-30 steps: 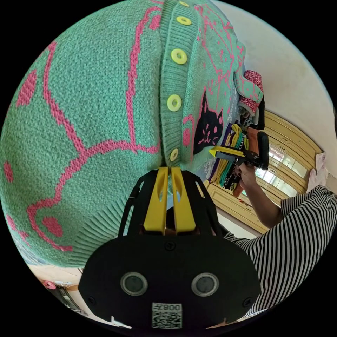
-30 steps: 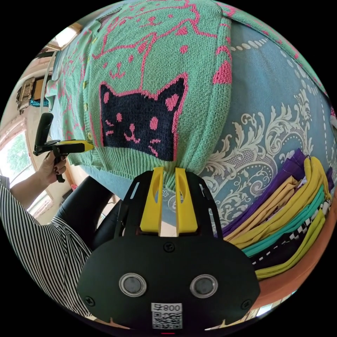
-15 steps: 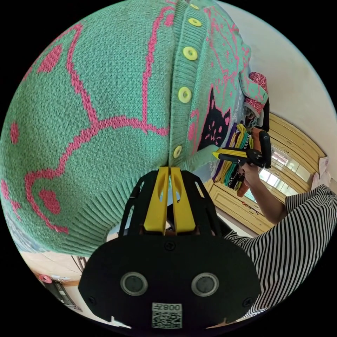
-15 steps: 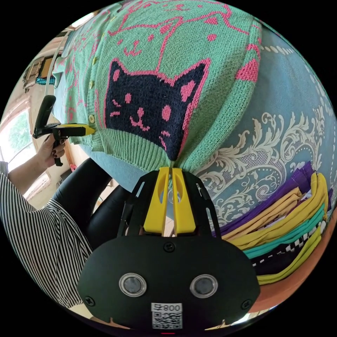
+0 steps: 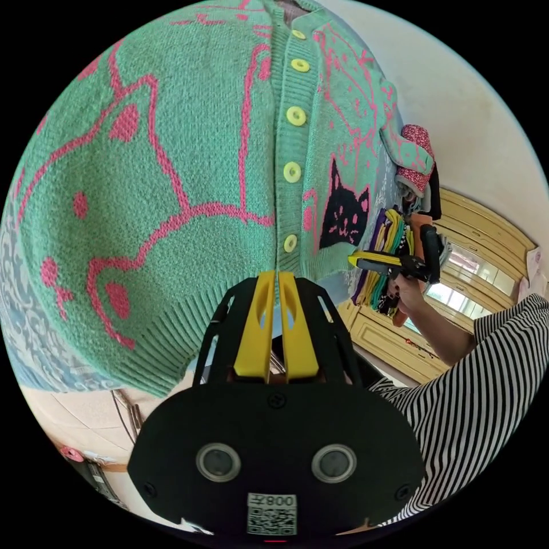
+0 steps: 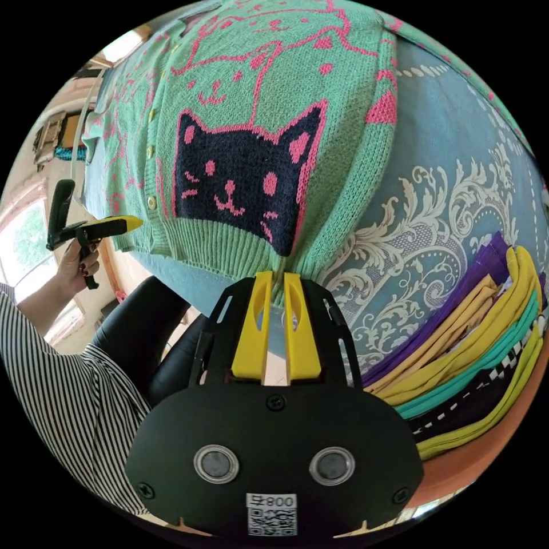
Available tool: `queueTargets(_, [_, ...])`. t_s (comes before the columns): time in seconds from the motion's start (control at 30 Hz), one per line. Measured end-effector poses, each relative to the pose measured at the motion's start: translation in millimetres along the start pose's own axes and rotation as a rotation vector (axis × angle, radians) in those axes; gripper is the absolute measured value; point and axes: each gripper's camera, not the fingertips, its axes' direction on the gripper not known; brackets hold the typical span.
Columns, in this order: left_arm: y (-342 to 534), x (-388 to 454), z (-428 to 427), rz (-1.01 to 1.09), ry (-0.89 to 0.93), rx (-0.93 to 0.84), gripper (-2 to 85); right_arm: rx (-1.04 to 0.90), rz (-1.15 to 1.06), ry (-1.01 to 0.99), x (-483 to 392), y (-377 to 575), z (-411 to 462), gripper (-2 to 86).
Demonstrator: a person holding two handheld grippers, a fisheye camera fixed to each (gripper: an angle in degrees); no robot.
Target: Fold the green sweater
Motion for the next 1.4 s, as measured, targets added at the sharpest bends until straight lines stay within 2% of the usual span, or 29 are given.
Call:
queueTargets(0.33, [-88.6,43.5,-86.0,0.257,-0.06,0.384,3.8,0.15,0.258,-0.21,42.7,39.3,-55.7,6.7])
queueTargets(0.4, [-110.8,54.7,-102.9,0.285,-0.135,0.454,3.9,0.202,0.237,-0.224,41.6,30.0,-75.6,8.1])
queueTargets(0.47, [-123.9,59.7,-110.6,0.282,-0.191,0.488,3.8,0.289,0.101,-0.223,19.7,-4.1,-106.0,9.1])
queueTargets(0.67, [-150.7,66.5,-117.1,0.238,-0.258,0.485,3.5,0.454,-0.307,-0.101,-81.6,-129.7,-156.3,9.2])
queueTargets(0.83, [-158.6,77.8,-115.2,0.253,-0.346,0.475,3.6,0.485,-0.346,0.052,-128.0,-181.5,-162.0,8.7])
queueTargets(1.03, [-166.3,93.9,-111.2,0.302,-0.425,0.447,0.9,0.42,-0.308,0.14,-129.2,-206.5,-157.1,5.5])
queueTargets(1.3, [-167.4,98.5,-131.2,0.302,-0.278,0.469,0.0,0.458,-0.276,-0.023,-101.7,-199.5,-177.3,1.3])
queueTargets(1.4, [-167.1,106.0,-139.7,0.317,-0.223,0.5,0.0,0.544,-0.272,-0.205,-82.7,-182.3,-198.0,1.0])
